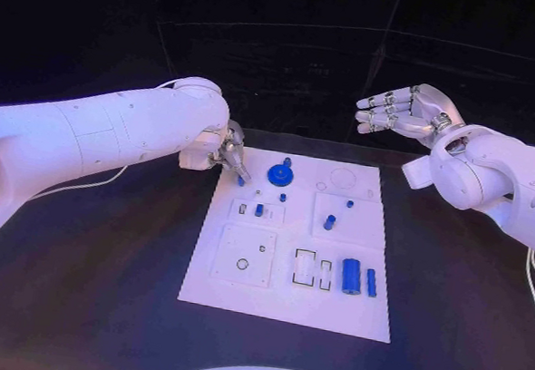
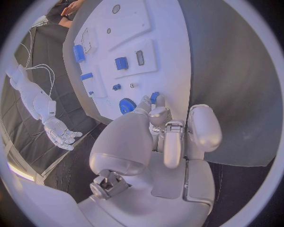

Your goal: Assemble the parts on the task board

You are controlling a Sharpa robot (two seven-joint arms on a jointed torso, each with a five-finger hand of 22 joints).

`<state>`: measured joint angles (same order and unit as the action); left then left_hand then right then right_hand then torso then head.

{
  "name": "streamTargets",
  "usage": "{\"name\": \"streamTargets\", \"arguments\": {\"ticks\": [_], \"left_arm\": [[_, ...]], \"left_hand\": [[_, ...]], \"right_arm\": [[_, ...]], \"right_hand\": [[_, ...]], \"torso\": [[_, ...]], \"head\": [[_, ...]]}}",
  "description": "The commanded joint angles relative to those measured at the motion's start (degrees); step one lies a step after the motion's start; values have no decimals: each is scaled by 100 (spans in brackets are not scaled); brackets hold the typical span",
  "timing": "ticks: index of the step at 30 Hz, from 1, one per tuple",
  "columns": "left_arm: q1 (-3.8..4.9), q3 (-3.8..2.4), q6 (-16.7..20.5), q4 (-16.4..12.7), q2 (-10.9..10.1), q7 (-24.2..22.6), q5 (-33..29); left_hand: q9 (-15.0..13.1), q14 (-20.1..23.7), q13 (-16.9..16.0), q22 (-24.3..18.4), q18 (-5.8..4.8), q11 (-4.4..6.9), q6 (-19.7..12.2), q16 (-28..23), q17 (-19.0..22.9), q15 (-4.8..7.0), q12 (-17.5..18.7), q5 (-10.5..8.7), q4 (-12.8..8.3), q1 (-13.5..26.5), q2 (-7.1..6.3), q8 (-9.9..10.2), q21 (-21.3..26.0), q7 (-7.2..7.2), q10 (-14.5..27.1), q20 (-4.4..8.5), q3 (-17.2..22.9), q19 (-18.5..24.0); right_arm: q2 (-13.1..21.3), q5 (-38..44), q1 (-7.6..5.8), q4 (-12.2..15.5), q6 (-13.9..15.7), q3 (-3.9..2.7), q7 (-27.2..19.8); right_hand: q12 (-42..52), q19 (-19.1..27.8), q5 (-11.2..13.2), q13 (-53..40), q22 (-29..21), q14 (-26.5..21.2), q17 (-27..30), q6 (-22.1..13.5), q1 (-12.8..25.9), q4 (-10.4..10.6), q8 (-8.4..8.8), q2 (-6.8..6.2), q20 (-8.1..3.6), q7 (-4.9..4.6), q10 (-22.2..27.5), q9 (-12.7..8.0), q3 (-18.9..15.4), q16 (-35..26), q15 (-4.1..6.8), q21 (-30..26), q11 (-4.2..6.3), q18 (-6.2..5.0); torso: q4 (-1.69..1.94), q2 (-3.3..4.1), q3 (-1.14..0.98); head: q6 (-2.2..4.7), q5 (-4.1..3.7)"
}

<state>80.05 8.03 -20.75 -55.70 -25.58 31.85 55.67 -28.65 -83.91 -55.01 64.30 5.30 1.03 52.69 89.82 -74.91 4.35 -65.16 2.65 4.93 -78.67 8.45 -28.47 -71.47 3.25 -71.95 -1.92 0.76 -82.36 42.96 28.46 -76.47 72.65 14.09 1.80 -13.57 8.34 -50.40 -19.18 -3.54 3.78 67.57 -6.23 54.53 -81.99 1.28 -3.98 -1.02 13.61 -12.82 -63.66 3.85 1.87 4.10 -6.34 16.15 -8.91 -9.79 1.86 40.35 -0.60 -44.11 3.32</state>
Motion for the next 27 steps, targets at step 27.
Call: {"name": "streamTargets", "arguments": {"ticks": [27], "left_arm": [[9, 5, 1242, -1536, -1049, -257, -932]], "left_hand": [[-161, -609, 117, 140, -19, 0, -162, 18, -1509, 7, 86, 87, -1212, 1437, -887, -690, -49, 31, -174, 18, 3850, -45]], "right_arm": [[-2, 5, -14, -28, -53, -4, -22]], "right_hand": [[-31, -60, -16, 2, -2, -2, 13, -48, 62, -2, -3, -16, -3, 9, 40, 2, 32, -33, -22, -47, -4, -79]], "torso": [[13, -12, -5]], "head": [[-18, 18]]}}
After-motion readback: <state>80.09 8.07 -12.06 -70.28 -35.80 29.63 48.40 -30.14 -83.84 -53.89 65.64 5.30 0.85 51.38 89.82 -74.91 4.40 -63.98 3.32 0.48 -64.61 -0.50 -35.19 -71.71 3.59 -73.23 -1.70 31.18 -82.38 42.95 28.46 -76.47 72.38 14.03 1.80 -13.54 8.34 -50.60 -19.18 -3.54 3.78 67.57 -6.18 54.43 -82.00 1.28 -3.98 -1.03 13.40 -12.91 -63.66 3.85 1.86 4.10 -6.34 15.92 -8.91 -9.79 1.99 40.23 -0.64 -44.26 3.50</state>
